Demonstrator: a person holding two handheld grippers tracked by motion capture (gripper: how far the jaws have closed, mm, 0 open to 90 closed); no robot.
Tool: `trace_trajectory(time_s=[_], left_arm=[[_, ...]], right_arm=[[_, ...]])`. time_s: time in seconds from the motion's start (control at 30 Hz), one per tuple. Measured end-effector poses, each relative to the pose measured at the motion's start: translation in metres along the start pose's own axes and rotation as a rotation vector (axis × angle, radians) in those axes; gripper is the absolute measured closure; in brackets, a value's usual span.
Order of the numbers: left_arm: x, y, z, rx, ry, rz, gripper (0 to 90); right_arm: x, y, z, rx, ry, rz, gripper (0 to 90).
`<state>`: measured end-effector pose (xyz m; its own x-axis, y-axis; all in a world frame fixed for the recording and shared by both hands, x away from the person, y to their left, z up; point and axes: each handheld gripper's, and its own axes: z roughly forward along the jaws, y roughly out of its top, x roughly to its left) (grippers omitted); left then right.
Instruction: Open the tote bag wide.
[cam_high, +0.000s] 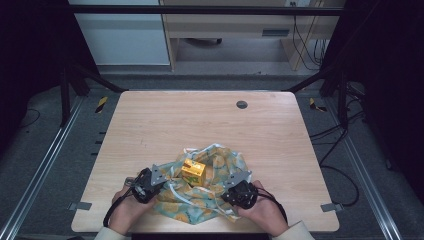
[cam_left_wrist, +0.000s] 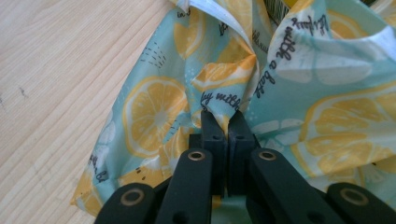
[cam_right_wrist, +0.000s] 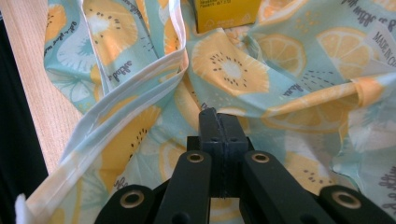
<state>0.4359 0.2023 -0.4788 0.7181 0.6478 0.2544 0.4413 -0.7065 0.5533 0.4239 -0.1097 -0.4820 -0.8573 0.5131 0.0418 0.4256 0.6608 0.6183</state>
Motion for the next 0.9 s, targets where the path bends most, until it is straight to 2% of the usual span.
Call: trace_trajectory(time_s=[0.1, 0.13, 0.17, 0.27, 0.37, 0.5, 0.7, 0.9], left_arm=[[0.001, -0.001, -0.004, -0.023, 0.001, -0.015, 85.1], [0.001, -0.001, -0.006, -0.039, 0.013, -0.022, 81.5], [0.001, -0.001, -0.009, -0.05, 0.026, -0.024, 76.8], [0.004, 0.0, -0.019, -0.109, 0.053, -0.05, 59.8], [0.009, 0.001, -0.027, -0.177, 0.071, -0.1, 45.5], [0.013, 0.002, -0.033, -0.254, 0.068, -0.153, 37.1], [0.014, 0.003, -0.04, -0.283, 0.07, -0.168, 28.4], [0.022, 0.0, -0.048, -0.341, 0.053, -0.244, 19.4]], right_arm=[[-0.002, -0.001, -0.005, -0.034, -0.006, 0.017, 90.0], [-0.003, -0.001, -0.008, -0.051, -0.001, 0.022, 86.4], [-0.004, -0.002, -0.011, -0.07, -0.014, 0.029, 77.0], [-0.006, -0.004, -0.023, -0.115, -0.065, 0.032, 60.7], [-0.01, -0.006, -0.037, -0.168, -0.115, 0.044, 47.4], [-0.02, -0.01, -0.052, -0.24, -0.181, 0.095, 32.9], [-0.036, -0.015, -0.064, -0.304, -0.24, 0.166, 22.9], [-0.046, -0.019, -0.072, -0.346, -0.29, 0.226, 18.6]])
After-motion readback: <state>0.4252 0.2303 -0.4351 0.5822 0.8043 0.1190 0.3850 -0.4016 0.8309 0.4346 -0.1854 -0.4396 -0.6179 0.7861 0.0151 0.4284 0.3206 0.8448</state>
